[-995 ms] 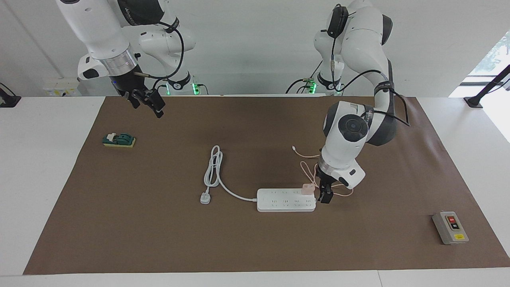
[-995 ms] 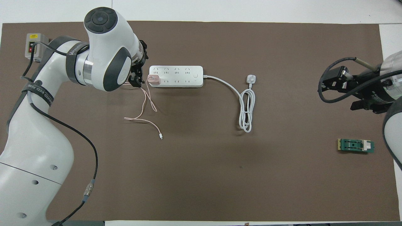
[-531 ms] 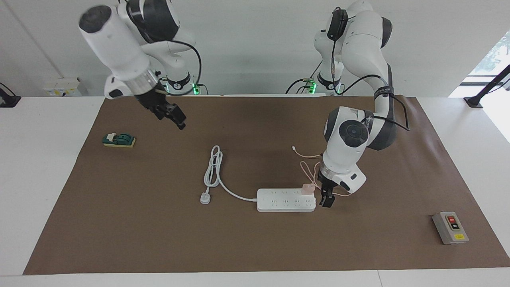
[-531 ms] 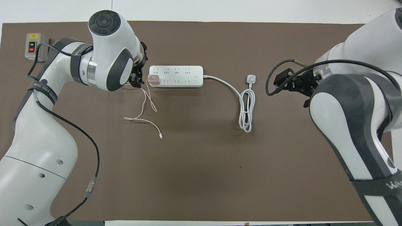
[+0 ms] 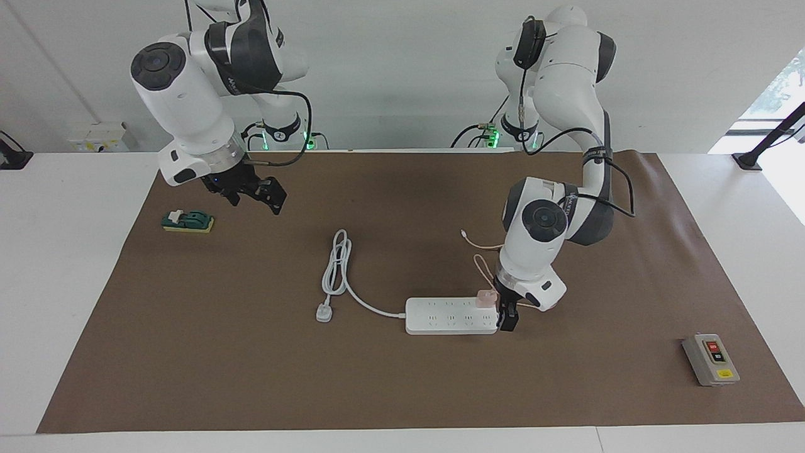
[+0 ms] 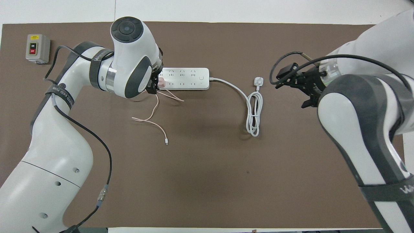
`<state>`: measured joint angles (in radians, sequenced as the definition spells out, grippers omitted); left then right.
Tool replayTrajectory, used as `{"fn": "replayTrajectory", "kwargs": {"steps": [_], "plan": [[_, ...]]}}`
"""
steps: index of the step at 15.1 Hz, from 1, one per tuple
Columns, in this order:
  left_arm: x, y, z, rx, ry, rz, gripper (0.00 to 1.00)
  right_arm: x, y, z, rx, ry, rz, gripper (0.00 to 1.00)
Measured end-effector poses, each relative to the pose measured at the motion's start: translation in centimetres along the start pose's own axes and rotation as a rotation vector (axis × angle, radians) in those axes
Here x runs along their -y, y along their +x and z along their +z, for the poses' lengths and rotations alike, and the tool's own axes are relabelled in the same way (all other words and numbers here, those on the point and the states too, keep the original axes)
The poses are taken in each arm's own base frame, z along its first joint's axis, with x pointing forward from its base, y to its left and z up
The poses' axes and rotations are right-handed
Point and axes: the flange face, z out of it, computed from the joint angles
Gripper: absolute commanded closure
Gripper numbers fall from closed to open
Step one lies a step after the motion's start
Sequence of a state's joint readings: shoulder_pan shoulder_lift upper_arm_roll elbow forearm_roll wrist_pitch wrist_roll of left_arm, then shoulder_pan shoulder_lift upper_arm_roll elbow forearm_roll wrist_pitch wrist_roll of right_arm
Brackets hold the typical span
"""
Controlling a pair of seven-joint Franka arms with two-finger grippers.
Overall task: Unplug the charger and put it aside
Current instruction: 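Hold the power strip with the right gripper while the left gripper grips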
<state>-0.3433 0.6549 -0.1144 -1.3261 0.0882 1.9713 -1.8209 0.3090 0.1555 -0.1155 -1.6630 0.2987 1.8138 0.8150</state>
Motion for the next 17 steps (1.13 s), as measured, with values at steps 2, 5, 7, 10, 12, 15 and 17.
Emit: {"fn": "replayTrajectory", "kwargs": {"steps": [2,5,7,10,12,15,17], "plan": [[0.2,-0.8,0.0,-0.003,0.005,0.0,0.0,2.5,0.0,3.4,0.054,0.093,0.174,0.0],[0.2,-0.5,0.1,-0.009,0.007,-0.004,0.0,4.7,1.3,8.5,0.156,0.159,0.419,0.0],[0.0,0.3,0.1,-0.014,0.006,-0.015,0.0,6.4,2.1,12.3,0.223,0.148,0.568,0.0],[-0.3,2.0,0.2,-0.027,0.006,-0.033,0.0,9.8,3.8,16.4,0.247,0.123,0.769,0.0],[-0.3,2.3,0.2,-0.029,0.006,-0.036,0.0,11.6,4.4,18.2,0.251,0.126,0.818,0.0],[-0.3,2.2,0.3,-0.029,0.008,-0.035,0.0,14.3,5.5,21.2,0.265,0.128,0.831,0.0],[-0.3,1.9,0.4,-0.028,0.009,-0.031,0.0,15.9,5.3,23.7,0.263,0.127,0.809,0.0]]}}
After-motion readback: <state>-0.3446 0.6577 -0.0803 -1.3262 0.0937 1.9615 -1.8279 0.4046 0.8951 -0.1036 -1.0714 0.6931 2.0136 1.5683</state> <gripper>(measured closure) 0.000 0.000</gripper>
